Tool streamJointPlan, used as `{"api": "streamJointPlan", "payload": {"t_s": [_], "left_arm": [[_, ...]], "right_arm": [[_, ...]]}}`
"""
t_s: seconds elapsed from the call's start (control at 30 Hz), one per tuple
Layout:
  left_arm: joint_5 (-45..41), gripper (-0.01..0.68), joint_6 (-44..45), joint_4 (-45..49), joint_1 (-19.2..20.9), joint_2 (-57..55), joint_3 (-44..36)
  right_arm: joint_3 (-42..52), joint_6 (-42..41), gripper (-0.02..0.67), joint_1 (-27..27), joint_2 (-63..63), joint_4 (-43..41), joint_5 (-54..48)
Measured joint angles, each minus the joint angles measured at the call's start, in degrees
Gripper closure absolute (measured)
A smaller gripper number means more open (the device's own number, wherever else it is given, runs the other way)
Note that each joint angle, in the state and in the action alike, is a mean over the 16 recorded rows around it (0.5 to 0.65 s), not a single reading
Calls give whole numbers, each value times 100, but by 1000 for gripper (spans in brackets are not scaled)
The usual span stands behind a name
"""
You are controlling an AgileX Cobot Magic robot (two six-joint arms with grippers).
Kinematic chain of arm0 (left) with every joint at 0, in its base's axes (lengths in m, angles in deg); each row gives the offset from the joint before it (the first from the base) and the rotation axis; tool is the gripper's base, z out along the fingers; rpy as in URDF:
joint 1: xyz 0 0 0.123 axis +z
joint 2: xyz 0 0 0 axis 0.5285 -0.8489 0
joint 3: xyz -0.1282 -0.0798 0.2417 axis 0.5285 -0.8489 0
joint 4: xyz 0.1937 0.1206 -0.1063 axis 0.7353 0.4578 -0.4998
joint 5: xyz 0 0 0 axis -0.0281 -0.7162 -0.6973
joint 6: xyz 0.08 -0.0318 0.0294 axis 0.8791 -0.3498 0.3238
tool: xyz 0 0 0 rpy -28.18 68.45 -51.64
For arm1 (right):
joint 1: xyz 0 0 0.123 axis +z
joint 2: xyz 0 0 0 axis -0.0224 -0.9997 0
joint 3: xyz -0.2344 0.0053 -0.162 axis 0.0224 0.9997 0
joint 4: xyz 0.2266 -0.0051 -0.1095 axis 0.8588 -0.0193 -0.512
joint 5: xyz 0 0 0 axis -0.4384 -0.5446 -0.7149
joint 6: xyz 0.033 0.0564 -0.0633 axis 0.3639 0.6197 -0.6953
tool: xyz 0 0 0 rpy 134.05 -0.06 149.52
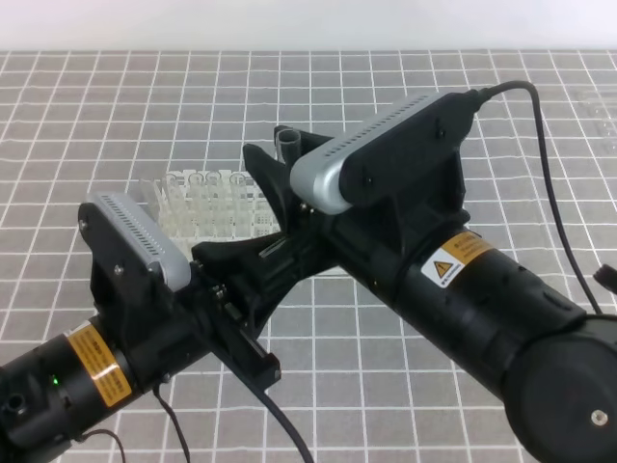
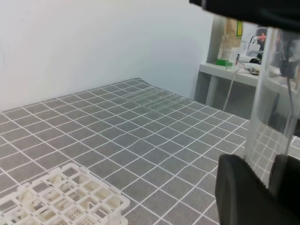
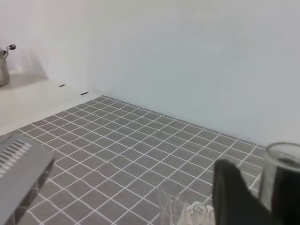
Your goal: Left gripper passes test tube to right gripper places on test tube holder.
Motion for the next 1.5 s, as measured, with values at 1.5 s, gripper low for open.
{"api": "streamJointPlan", "payload": {"t_s": [1.5], "left_arm": [[-3398, 672, -2719, 2052, -2, 4167, -491]], "right_arm": [[0, -1830, 640, 0, 571, 1504, -511]]}}
